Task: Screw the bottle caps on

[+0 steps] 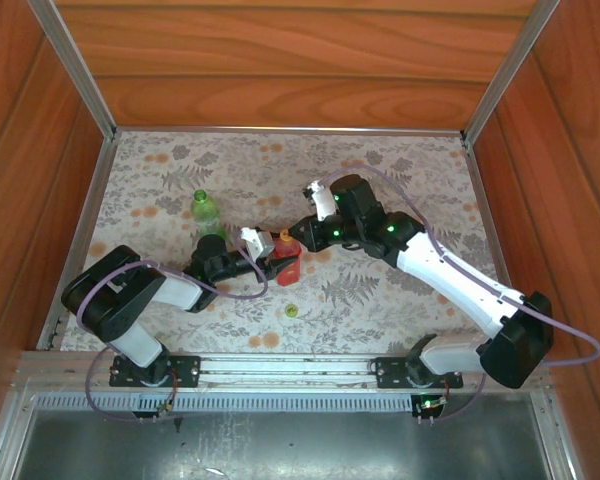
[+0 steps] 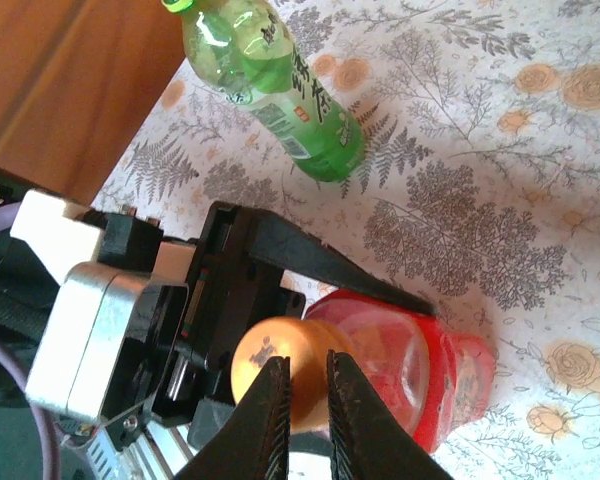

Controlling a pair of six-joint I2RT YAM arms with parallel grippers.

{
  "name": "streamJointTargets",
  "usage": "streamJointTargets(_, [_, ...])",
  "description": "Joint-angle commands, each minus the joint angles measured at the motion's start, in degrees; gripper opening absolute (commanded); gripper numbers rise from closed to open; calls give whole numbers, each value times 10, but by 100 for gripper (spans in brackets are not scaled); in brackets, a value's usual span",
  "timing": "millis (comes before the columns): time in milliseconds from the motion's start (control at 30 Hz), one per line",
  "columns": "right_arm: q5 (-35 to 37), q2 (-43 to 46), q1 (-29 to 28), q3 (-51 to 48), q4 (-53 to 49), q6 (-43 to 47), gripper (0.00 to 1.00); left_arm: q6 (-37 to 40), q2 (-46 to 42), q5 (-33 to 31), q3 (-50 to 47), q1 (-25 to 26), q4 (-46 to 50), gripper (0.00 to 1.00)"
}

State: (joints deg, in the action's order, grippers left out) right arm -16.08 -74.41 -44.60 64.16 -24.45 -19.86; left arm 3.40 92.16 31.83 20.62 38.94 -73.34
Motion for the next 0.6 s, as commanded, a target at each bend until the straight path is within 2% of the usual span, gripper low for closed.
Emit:
streamJointTargets(0, [-69, 16, -10, -19, -37, -5, 16, -6, 14, 2, 6, -5, 24, 59])
streamJointTargets(133, [-38, 46, -10, -27, -44, 18, 24, 1, 13, 1, 6, -4, 23, 59])
streamJointTargets(267, [6, 85, -11, -31, -67, 103, 54, 61, -2, -31, -5, 15, 33, 59])
streamJointTargets(333, [41, 102, -16, -23, -101, 180, 61, 95, -19, -43, -8, 22, 61, 59])
streamJointTargets(467, [91, 138, -38, -20, -153, 359, 65, 170, -70, -75, -8, 34, 146, 59])
streamJointTargets(567, [88, 145, -68, -15, -197, 533, 59, 227, -102, -84, -8, 39, 204, 59])
